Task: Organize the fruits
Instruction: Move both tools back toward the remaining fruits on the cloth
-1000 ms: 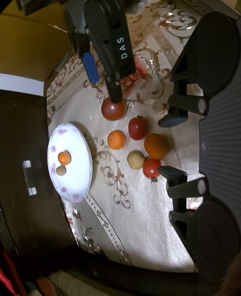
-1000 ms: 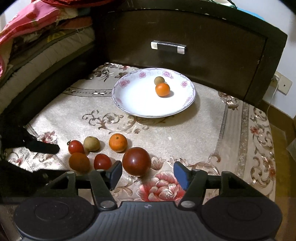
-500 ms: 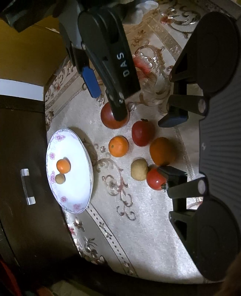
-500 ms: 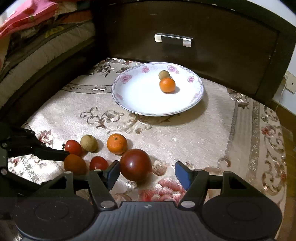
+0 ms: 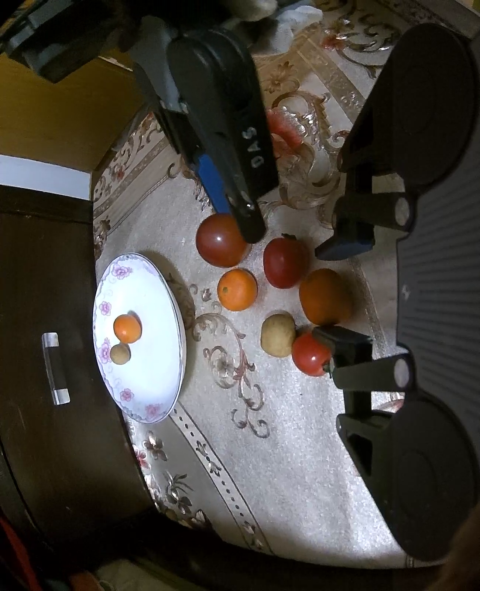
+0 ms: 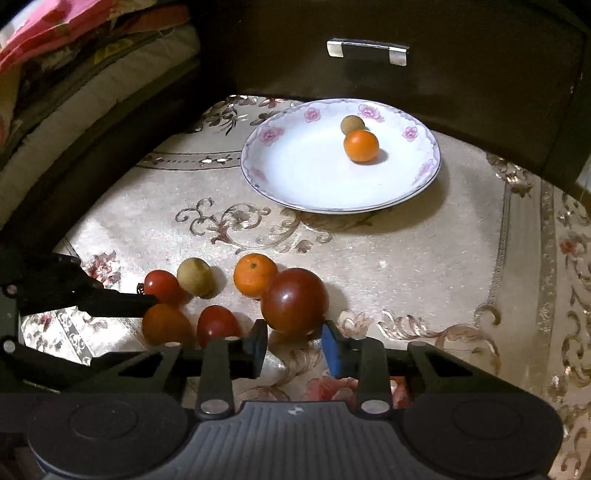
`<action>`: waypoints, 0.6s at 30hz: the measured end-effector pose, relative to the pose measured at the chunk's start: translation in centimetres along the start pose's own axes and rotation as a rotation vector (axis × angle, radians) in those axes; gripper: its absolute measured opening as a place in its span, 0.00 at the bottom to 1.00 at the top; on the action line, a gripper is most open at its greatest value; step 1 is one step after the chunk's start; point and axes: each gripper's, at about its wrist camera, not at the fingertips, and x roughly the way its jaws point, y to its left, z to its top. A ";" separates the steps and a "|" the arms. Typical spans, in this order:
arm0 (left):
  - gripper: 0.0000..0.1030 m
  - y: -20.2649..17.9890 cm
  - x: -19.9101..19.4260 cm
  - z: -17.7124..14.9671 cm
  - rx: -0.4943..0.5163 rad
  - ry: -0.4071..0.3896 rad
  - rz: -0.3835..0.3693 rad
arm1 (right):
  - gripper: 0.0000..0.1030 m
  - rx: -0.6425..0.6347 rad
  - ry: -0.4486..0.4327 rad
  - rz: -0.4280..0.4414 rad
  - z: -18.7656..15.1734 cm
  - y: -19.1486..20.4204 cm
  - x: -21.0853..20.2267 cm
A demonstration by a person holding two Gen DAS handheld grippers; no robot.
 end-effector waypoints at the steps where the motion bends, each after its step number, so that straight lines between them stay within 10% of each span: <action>1: 0.43 -0.1 -0.1 0.0 0.005 0.001 -0.001 | 0.30 0.005 -0.001 -0.001 0.0 -0.1 -0.1; 5: 0.43 -0.6 0.2 -0.2 0.042 0.009 0.013 | 0.54 -0.010 -0.032 -0.011 0.1 -0.3 -0.7; 10: 0.48 -0.7 1.0 -0.5 0.040 0.041 0.009 | 0.58 -0.002 -0.069 -0.007 0.8 -0.4 -0.7; 18: 0.41 -0.1 0.9 -0.3 -0.010 0.035 -0.008 | 0.34 0.029 -0.037 0.031 1.1 -0.4 0.6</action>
